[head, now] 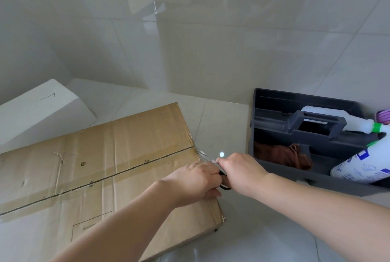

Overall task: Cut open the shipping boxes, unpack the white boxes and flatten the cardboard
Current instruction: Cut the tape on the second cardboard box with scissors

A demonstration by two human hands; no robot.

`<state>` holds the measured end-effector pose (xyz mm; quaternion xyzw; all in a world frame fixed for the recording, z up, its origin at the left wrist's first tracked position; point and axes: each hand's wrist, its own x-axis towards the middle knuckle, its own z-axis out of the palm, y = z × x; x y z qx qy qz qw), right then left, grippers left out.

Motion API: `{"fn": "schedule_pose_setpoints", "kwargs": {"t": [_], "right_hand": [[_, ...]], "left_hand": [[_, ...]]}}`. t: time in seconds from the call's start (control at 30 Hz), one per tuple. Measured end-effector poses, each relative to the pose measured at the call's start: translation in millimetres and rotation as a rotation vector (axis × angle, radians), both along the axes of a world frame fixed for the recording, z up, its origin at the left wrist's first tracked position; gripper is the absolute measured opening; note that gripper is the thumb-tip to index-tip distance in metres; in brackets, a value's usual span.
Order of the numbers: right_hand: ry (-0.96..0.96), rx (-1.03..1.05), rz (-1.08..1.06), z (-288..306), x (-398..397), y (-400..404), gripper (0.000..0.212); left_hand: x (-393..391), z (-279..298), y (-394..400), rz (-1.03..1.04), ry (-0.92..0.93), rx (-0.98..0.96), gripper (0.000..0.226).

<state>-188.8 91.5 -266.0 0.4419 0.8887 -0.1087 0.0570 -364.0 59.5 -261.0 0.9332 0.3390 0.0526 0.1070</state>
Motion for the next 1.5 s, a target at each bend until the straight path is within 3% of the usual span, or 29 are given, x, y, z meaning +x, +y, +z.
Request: {"fn": "schedule_pose_setpoints", "kwargs": {"t": [0.13,0.5,0.9,1.5], "right_hand": [[-0.007,0.011,-0.003,-2,0,2,0.009],[-0.031,0.107,-0.065,5,3,7,0.030],[-0.061,0.042,-0.053,12,-17,19,0.001],[0.000,0.163,-0.120,10,-17,31,0.025]], "left_hand": [[0,-1,1,0.006,0.016,-0.016,0.026],[-1,5,2,-0.044,-0.027,0.068,0.025],[-1,6,1,-0.038,-0.056,0.057,0.025],[-1,10,2,-0.046,-0.040,0.060,0.028]]}}
